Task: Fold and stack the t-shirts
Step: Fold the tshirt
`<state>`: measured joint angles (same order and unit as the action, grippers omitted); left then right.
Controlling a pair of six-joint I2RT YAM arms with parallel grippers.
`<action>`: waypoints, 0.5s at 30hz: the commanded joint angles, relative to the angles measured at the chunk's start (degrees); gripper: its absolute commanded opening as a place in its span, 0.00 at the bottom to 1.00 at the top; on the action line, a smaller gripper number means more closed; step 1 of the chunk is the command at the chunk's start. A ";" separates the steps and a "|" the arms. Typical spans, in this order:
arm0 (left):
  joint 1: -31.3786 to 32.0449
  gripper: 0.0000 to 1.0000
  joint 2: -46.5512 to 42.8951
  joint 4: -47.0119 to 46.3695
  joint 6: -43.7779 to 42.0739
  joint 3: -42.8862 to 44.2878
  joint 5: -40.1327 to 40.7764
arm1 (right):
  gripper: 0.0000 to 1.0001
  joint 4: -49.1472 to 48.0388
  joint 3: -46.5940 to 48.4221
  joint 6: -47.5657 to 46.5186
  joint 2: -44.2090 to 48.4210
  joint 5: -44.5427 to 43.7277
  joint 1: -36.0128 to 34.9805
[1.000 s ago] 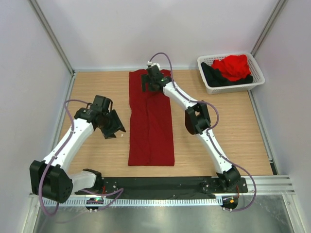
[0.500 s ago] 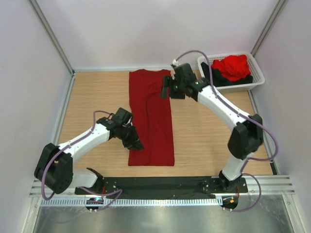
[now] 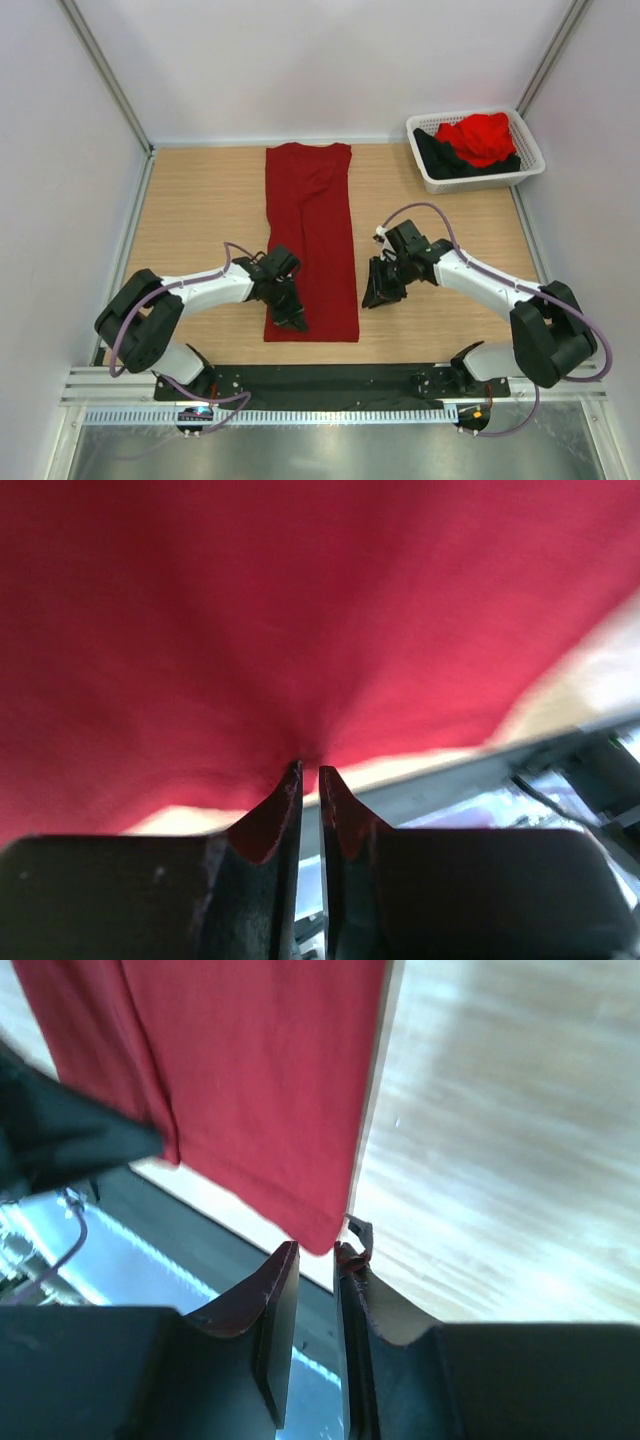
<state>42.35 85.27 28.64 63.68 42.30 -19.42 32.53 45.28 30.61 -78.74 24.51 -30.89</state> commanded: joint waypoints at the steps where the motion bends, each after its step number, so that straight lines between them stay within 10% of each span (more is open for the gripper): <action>1: 0.63 0.12 2.08 -1.57 2.94 -3.36 2.72 | 0.28 -3.18 -2.29 0.59 4.12 4.75 0.05; 8: 1.77 0.20 -1.85 1.67 4.87 -4.51 5.44 | 0.35 -3.44 -7.04 0.41 5.44 7.65 -0.04; 15: 1.95 0.59 -17.76 13.69 7.07 -0.03 11.76 | 0.47 -8.44 -12.66 3.22 5.35 10.55 -0.13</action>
<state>44.18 72.86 34.02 69.25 39.48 -12.95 28.23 34.06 31.70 -74.48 31.88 -30.89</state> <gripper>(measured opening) 0.579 0.463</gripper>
